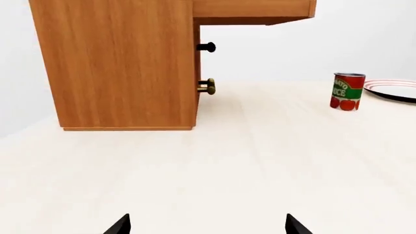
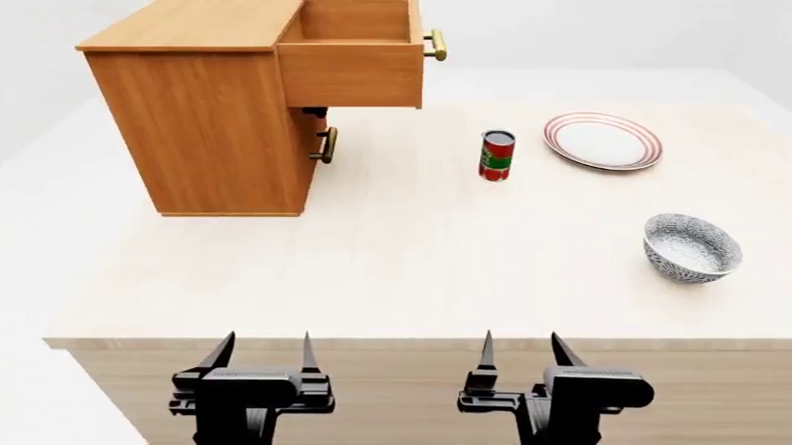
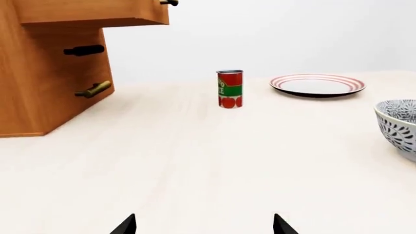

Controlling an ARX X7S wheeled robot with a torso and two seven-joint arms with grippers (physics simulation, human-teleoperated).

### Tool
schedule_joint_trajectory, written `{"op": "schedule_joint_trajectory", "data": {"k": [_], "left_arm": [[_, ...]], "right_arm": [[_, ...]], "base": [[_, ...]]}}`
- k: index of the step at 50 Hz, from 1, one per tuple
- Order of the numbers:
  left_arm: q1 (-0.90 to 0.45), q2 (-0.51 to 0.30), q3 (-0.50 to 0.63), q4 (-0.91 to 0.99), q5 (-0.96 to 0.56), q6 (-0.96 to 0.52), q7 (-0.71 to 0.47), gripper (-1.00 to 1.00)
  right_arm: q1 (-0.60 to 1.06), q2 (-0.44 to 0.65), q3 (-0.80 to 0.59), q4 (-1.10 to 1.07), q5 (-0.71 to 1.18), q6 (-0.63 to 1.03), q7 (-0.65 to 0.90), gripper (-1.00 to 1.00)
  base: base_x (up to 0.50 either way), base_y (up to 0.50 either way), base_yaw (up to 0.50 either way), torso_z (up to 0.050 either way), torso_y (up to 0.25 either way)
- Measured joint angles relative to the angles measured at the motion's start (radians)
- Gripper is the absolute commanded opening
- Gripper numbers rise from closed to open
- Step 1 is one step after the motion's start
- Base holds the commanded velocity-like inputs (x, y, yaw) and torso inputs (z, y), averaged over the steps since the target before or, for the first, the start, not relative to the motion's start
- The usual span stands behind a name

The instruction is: Put the bowl in the top drawer of the cabinet.

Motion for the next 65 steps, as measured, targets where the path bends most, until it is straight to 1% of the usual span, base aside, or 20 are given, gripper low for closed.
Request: {"op": "schedule_joint_trajectory", "data": {"k": [6, 12, 18, 26, 31, 35, 40, 45, 56, 65], "left_arm": [[0.002, -0.009, 0.005, 0.014, -0.007, -0.005, -0.009, 1.0], [0.009, -0.029, 0.013, 0.08, -0.013, -0.035, -0.011, 1.0], [0.004, -0.052, 0.006, 0.213, -0.055, -0.123, -0.008, 1.0], [-0.056, -0.091, -0.023, 0.407, -0.154, -0.287, -0.002, 1.0], [-0.141, -0.114, -0.058, 0.501, -0.242, -0.406, -0.004, 1.0], [-0.235, -0.133, -0.089, 0.551, -0.318, -0.506, -0.009, 1.0], [-0.367, -0.155, -0.122, 0.574, -0.402, -0.627, -0.022, 1.0], [-0.491, -0.18, -0.132, 0.569, -0.451, -0.714, -0.027, 1.0], [-0.732, -0.227, -0.119, 0.512, -0.489, -0.823, -0.02, 1.0], [-0.882, -0.257, -0.103, 0.464, -0.488, -0.866, -0.016, 1.0]], "right_arm": [[-0.006, 0.012, -0.004, -0.024, 0.012, 0.022, 0.01, 1.0], [-0.008, 0.038, -0.007, -0.121, 0.029, 0.104, 0.023, 1.0], [0.025, 0.074, -0.011, -0.285, 0.056, 0.265, 0.038, 1.0], [0.146, 0.118, -0.014, -0.486, 0.108, 0.527, 0.056, 1.0], [0.251, 0.136, 0.002, -0.576, 0.155, 0.679, 0.06, 1.0], [0.346, 0.153, 0.026, -0.631, 0.199, 0.795, 0.057, 1.0], [0.468, 0.174, 0.065, -0.685, 0.26, 0.934, 0.048, 1.0], [0.591, 0.198, 0.111, -0.725, 0.321, 1.067, 0.039, 1.0], [0.819, 0.273, 0.15, -0.735, 0.389, 1.254, 0.021, 1.0], [0.968, 0.328, 0.141, -0.691, 0.402, 1.321, 0.008, 1.0]], "base": [[0.0, 0.0, 0.0, 0.0, 0.0], [0.0, 0.0, 0.0, 0.0, 0.0], [0.0, 0.0, 0.0, 0.0, 0.0], [0.0, 0.0, 0.0, 0.0, 0.0], [0.0, 0.0, 0.0, 0.0, 0.0], [0.0, 0.0, 0.0, 0.0, 0.0], [0.0, 0.0, 0.0, 0.0, 0.0], [0.08, 0.0, 0.0, 0.0, 0.0], [0.2, 0.0, 0.0, 0.0, 0.0], [0.29, 0.0, 0.0, 0.0, 0.0]]}}
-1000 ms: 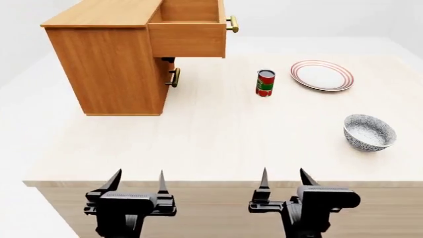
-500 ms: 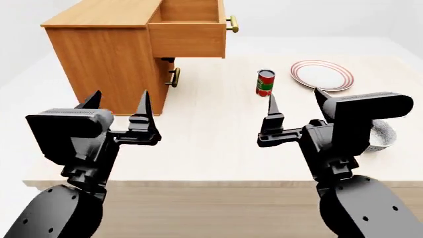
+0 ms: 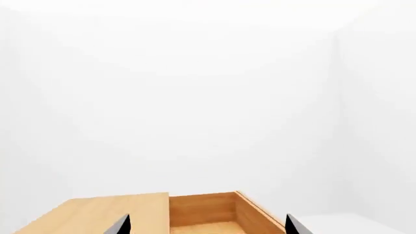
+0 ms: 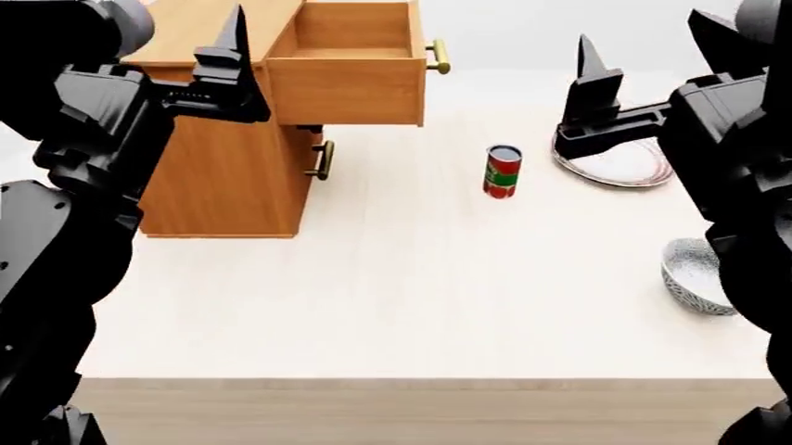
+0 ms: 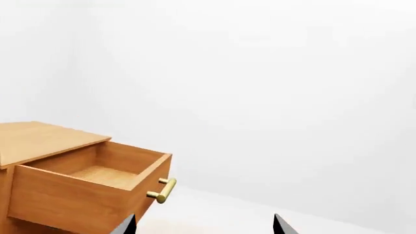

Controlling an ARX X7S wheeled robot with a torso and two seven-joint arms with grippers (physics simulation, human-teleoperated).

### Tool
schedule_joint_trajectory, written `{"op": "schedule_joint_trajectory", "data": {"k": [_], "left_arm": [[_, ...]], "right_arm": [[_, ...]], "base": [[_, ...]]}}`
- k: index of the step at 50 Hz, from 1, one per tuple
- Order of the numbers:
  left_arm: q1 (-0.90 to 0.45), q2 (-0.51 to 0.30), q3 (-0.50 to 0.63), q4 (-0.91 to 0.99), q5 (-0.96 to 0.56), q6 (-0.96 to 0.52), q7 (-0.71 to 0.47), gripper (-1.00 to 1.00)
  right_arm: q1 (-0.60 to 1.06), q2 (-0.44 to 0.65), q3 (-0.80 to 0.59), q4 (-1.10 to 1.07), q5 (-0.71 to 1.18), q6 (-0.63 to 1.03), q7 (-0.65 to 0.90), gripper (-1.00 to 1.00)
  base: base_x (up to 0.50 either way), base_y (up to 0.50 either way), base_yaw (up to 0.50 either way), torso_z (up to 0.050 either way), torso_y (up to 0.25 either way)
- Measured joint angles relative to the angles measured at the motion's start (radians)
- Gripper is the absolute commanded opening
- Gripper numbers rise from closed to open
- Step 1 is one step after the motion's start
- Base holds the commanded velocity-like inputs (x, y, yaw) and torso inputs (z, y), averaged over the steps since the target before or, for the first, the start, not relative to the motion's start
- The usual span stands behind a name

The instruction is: Put the bowl in the top drawer of the cabinet.

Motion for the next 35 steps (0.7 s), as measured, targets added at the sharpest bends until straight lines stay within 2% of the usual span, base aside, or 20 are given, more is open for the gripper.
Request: {"op": "schedule_joint_trajectory", "data": {"k": [12, 24, 35], "left_arm": [[-0.098, -0.008, 0.035, -0.064, 0.028, 0.034, 0.022, 1.0], [-0.124, -0.008, 0.054, -0.107, 0.052, 0.082, 0.038, 1.0], [-0.137, -0.002, 0.068, -0.141, 0.066, 0.121, 0.049, 1.0]], "right_arm": [[0.131, 0.039, -0.044, 0.083, -0.014, 0.0, -0.015, 1.0], [0.189, 0.06, -0.064, 0.112, -0.014, 0.011, -0.019, 1.0], [0.22, 0.084, -0.053, 0.104, 0.002, 0.049, -0.022, 1.0]], "base": [[0.33, 0.13, 0.0, 0.0, 0.0], [0.33, 0.15, 0.0, 0.0, 0.0], [0.34, 0.01, 0.0, 0.0, 0.0]]}}
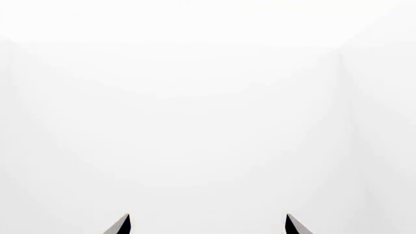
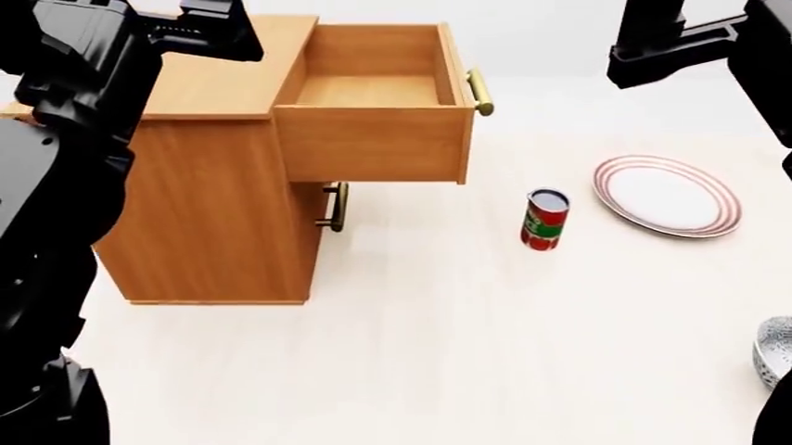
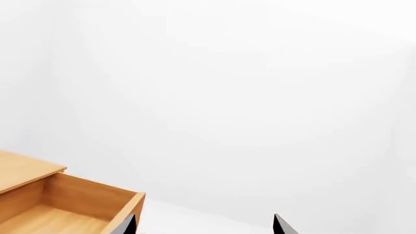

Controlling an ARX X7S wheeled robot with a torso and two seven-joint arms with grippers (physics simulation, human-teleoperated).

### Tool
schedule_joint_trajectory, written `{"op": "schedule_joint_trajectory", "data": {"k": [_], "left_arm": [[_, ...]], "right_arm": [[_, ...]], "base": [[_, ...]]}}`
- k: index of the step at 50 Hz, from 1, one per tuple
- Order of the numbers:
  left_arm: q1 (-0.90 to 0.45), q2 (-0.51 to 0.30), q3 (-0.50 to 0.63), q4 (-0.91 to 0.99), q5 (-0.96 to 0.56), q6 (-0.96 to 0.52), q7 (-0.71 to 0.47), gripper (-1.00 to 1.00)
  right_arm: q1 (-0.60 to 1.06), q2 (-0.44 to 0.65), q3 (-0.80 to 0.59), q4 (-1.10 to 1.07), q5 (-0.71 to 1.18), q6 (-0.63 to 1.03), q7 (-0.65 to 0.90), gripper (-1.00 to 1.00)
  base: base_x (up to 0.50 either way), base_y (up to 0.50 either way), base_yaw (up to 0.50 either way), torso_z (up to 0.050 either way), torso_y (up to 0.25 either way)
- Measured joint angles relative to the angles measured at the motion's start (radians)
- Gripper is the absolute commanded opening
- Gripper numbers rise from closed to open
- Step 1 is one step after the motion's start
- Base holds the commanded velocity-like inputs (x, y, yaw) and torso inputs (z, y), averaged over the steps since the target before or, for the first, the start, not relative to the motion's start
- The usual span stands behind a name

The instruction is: Put the bowl in the top drawer of the cabinet.

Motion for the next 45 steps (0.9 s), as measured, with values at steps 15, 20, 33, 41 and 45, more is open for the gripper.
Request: {"op": "schedule_joint_trajectory", "data": {"k": [15, 20, 33, 41, 45], "left_arm": [[-0.019, 0.005, 0.011, -0.029, 0.009, 0.032, 0.008, 1.0], [-0.025, 0.006, 0.013, -0.035, 0.011, 0.039, 0.009, 1.0], [-0.038, 0.01, 0.017, -0.05, 0.013, 0.057, 0.011, 1.0], [-0.055, 0.013, 0.014, -0.06, 0.002, 0.051, 0.011, 1.0], [-0.06, 0.015, 0.012, -0.062, -0.005, 0.048, 0.011, 1.0]], "right_arm": [[0.032, 0.013, -0.008, 0.007, 0.011, 0.017, -0.002, 1.0], [0.04, 0.014, -0.015, 0.012, 0.012, 0.015, -0.002, 1.0], [0.089, 0.022, -0.015, 0.018, 0.039, 0.08, 0.007, 1.0], [0.191, 0.131, -0.031, 0.137, 0.387, 0.152, 0.225, 1.0], [0.262, 0.214, -0.095, 0.223, 0.601, 0.17, 0.345, 1.0]], "base": [[0.36, 0.0, 0.0, 0.0, 0.001], [0.36, 0.0, 0.0, 0.0, 0.0], [0.03, 0.0, 0.0, 0.0, 0.001], [0.0, 0.0, 0.0, 0.0, 0.0], [0.0, 0.0, 0.0, 0.0, 0.0]]}}
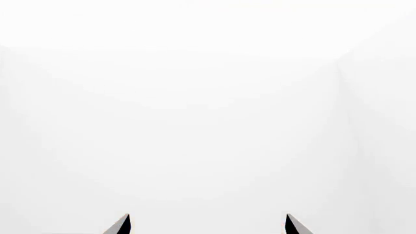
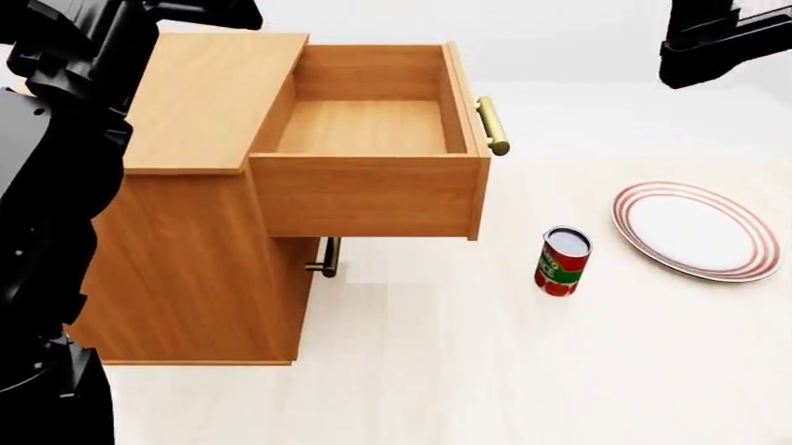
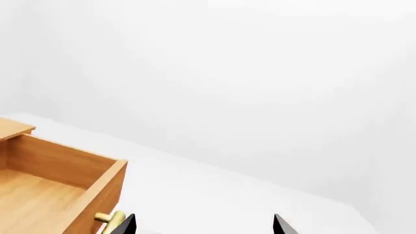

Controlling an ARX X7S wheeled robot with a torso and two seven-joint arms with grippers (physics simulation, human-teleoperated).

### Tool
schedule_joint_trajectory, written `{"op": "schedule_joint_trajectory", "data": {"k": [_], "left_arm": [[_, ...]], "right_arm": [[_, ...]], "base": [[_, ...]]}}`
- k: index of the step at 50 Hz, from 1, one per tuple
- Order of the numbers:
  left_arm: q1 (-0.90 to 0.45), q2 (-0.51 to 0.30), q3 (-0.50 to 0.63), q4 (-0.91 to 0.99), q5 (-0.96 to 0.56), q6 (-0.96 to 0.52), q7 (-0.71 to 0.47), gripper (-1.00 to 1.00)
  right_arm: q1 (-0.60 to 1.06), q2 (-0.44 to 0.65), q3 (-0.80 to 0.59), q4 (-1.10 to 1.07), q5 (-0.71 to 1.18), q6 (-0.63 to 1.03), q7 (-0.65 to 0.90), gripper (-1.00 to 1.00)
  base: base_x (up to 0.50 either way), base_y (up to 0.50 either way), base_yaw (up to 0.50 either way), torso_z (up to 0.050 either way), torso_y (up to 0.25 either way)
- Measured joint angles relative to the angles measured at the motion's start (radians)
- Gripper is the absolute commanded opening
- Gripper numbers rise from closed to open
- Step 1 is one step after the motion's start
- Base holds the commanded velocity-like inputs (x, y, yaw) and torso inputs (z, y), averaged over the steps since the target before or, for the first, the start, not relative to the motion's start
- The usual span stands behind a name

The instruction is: Put the bowl in the top drawer of the cabinet.

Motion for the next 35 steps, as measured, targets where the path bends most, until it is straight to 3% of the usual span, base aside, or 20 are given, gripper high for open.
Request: {"op": "schedule_joint_trajectory", "data": {"k": [8, 18, 26, 35], "left_arm": [[-0.007, 0.002, -0.005, -0.003, -0.015, -0.013, -0.002, 1.0], [-0.016, 0.002, -0.013, -0.004, -0.045, -0.049, -0.007, 1.0], [-0.023, -0.001, -0.016, -0.004, -0.067, -0.084, -0.014, 1.0], [-0.029, -0.004, -0.016, -0.003, -0.085, -0.113, -0.019, 1.0]], "right_arm": [[0.169, 0.173, -0.228, 0.145, 0.345, 0.021, 0.137, 1.0], [0.388, 0.36, -0.566, 0.246, 0.618, 0.03, 0.197, 1.0], [0.492, 0.484, -0.776, 0.266, 0.731, 0.034, 0.209, 1.0], [0.643, 0.585, -1.053, 0.234, 0.721, 0.038, 0.148, 1.0]], "base": [[0.0, 0.0, 0.0, 0.0, 0.0], [0.0, 0.0, 0.0, 0.0, 0.0], [0.0, 0.0, 0.0, 0.0, 0.0], [0.0, 0.0, 0.0, 0.0, 0.0]]}}
